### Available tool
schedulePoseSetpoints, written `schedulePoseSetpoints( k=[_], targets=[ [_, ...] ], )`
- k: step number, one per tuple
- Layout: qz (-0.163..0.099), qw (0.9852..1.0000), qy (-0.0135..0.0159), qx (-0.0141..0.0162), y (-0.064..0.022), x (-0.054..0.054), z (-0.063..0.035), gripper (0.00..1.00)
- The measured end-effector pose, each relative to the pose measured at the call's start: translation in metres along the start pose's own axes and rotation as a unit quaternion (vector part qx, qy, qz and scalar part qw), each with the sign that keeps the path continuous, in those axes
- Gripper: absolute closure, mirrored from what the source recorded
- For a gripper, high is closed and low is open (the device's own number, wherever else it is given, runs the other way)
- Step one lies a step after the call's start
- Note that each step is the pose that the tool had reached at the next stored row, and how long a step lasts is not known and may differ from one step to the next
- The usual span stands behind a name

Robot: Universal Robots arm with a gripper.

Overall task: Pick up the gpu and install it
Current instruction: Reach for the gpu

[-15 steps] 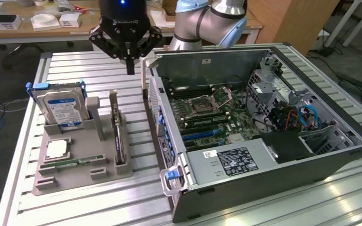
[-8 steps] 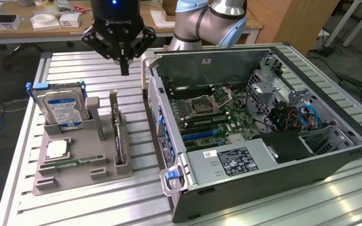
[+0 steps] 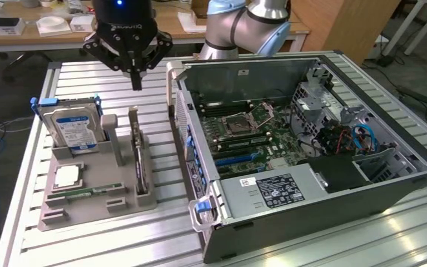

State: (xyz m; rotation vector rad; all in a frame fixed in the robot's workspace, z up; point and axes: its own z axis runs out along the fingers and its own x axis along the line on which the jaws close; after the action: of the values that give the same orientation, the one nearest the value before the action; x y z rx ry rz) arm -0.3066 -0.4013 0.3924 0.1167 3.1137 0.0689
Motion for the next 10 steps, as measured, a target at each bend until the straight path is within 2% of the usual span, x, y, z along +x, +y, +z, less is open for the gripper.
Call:
schedulePoseSetpoints(
  k=[10],
  targets=[
    [0.0, 1.0, 0.0, 0.0, -0.0019, 0.018, -0.0003, 0.88]
  ],
)
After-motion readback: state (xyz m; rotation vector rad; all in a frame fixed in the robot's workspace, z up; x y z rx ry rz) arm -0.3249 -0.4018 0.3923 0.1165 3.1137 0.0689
